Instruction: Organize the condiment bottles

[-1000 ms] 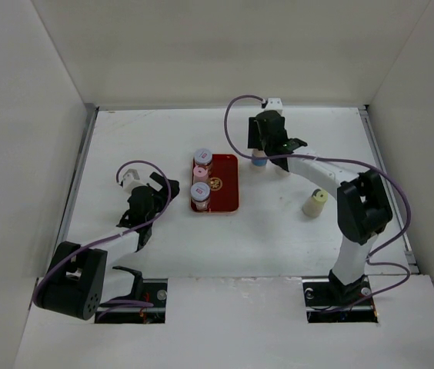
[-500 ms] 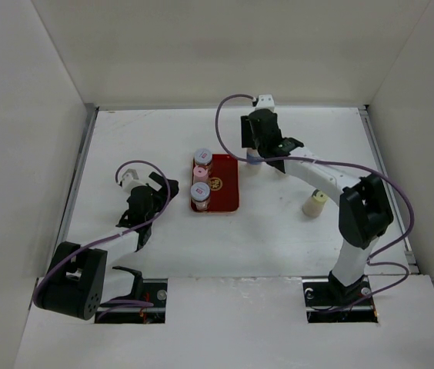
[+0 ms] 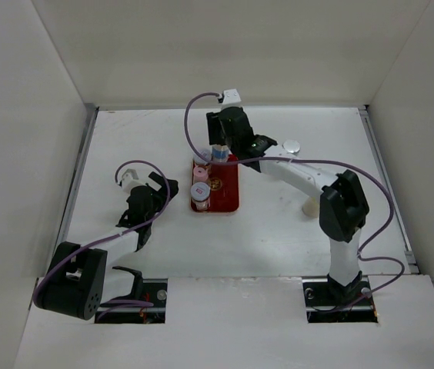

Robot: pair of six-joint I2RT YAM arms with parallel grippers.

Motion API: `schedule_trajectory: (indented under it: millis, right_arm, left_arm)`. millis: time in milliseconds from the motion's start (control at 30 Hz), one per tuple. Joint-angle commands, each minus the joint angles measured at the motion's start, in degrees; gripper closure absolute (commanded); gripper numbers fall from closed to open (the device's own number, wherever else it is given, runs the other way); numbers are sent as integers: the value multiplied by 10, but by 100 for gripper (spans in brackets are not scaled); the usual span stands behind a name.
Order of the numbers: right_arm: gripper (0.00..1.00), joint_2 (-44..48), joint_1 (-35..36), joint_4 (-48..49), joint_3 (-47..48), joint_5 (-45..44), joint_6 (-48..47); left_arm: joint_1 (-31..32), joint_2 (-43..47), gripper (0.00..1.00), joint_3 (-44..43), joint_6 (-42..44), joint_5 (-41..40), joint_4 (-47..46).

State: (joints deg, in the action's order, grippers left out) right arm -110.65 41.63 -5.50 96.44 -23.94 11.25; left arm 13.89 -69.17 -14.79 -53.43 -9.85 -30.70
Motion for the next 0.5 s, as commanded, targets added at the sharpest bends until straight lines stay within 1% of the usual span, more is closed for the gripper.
schedule_trajectory:
  millis: [0, 100, 267, 467]
  right_arm:
    - [44, -17, -2, 44, 30, 1, -1]
    - [44, -22, -2, 47, 23, 0, 0]
    - [44, -29, -5, 53, 8, 3, 8]
    - [43, -23, -7, 64, -20, -14, -3]
  left_arm:
    - [-4, 11, 0, 0, -4, 4, -26]
    - [-1, 17, 0, 2, -4, -1, -29]
    - [-1, 0, 0, -3, -4, 6, -29]
    - [0, 3, 0, -2, -4, 1, -30]
